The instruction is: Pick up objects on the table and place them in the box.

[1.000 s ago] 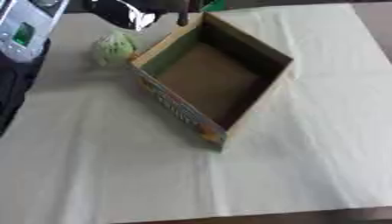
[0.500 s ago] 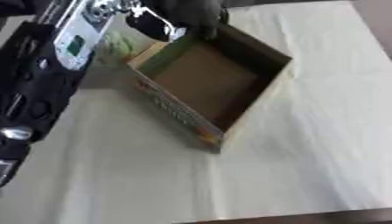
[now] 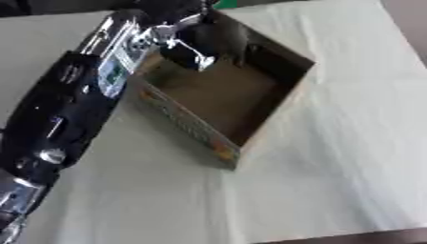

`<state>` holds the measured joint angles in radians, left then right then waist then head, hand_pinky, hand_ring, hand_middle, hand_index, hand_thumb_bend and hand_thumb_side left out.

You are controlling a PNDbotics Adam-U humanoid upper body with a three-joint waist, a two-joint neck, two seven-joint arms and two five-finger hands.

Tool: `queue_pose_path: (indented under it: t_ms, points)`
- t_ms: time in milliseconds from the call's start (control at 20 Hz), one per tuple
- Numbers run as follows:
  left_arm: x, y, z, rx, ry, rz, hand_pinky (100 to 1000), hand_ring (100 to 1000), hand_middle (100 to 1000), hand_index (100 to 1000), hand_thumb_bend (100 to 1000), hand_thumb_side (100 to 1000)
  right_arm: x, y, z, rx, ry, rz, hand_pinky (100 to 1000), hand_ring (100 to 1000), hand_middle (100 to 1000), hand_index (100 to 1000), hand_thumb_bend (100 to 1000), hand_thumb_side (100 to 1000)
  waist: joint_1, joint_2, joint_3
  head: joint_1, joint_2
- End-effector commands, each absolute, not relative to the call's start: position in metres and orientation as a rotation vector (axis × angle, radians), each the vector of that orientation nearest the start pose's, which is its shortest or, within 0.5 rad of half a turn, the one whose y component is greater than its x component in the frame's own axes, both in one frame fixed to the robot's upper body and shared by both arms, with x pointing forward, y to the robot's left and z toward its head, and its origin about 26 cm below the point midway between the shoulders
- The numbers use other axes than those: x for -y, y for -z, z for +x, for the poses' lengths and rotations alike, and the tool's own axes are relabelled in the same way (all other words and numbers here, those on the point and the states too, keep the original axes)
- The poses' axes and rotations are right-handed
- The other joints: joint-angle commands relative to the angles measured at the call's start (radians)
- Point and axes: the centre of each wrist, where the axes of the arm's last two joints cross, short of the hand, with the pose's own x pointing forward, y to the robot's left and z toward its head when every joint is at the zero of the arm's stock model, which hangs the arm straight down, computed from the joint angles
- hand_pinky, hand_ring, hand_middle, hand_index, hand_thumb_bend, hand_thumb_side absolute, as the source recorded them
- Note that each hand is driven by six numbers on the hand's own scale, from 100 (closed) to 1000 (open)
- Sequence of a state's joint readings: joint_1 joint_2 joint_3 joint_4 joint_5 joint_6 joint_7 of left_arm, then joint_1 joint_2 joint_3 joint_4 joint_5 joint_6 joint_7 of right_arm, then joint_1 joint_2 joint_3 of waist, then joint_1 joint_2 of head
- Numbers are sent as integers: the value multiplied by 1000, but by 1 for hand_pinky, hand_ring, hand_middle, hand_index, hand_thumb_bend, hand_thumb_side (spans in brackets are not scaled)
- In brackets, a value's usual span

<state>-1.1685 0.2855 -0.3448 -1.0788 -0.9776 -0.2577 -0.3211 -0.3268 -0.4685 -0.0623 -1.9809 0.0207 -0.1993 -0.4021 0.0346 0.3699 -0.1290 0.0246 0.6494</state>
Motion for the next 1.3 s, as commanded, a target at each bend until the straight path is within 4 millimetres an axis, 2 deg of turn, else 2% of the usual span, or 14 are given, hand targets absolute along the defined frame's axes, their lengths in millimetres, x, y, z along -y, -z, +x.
queue_pose_path:
  t_ms: [50,200,300,350,500,600,650,700,750,850,950,1150,1250,1300]
  points:
    - [-120,-287,465,-2262,-2301,-1292,389,479,432,439,100,262,293,-235,299,2601,-31,-474,805,1000,694,825,100,974,-4,-18,-3,4,-9]
    - [-119,-281,467,-2172,-2352,-1328,421,528,488,542,100,253,293,-234,299,2601,-31,-475,805,1000,694,825,100,975,-5,-16,-5,5,-10]
    - [-120,-281,467,-2142,-2362,-1339,446,565,536,615,100,285,293,-234,299,2599,-31,-478,805,1000,693,825,100,975,-4,-15,-5,3,-8]
    - [-121,-282,467,-2135,-2361,-1344,484,620,592,682,100,387,294,-234,299,2598,-30,-479,805,1000,693,825,100,975,-4,-15,-5,2,-6]
    - [-125,-285,466,-2100,-2373,-1362,531,721,691,788,120,542,294,-233,299,2595,-30,-481,806,1000,693,826,100,976,-3,-15,-4,-1,-2]
    - [-128,-289,465,-2079,-2376,-1371,564,781,745,826,267,648,294,-233,299,2593,-30,-483,806,1000,693,826,100,976,-3,-16,-3,-3,-1]
    - [-129,-291,465,-2063,-2376,-1382,588,816,780,864,402,738,294,-233,299,2593,-30,-483,805,1000,693,826,100,975,-2,-16,-3,-4,0]
    - [-130,-293,465,-2044,-2381,-1394,596,825,790,878,437,759,294,-233,299,2592,-30,-483,805,1000,693,826,100,976,-2,-16,-2,-5,1]
    - [-131,-294,465,-2029,-2385,-1402,616,845,806,895,540,815,294,-233,299,2592,-31,-483,806,1000,693,826,100,976,-2,-15,-2,-6,2]
    - [-134,-297,465,-2010,-2396,-1408,631,859,823,914,656,875,294,-232,298,2589,-30,-485,806,1000,693,826,100,976,-2,-15,-2,-8,5]
    - [-137,-300,465,-2014,-2403,-1407,646,876,846,945,761,899,295,-232,298,2585,-30,-487,806,1000,693,826,100,977,-2,-15,-2,-9,6]
    - [-142,-309,463,-2024,-2402,-1400,657,887,855,950,860,910,295,-231,298,2581,-29,-490,806,1000,693,826,100,977,-1,-16,0,-13,11]
    - [-143,-314,460,-2044,-2375,-1391,657,889,857,955,852,911,295,-231,298,2579,-31,-490,806,1000,693,826,100,978,0,-17,2,-15,12]
    - [-143,-319,457,-2053,-2350,-1392,654,887,856,953,816,906,295,-231,298,2578,-32,-490,806,1000,693,826,100,977,0,-18,3,-16,12]
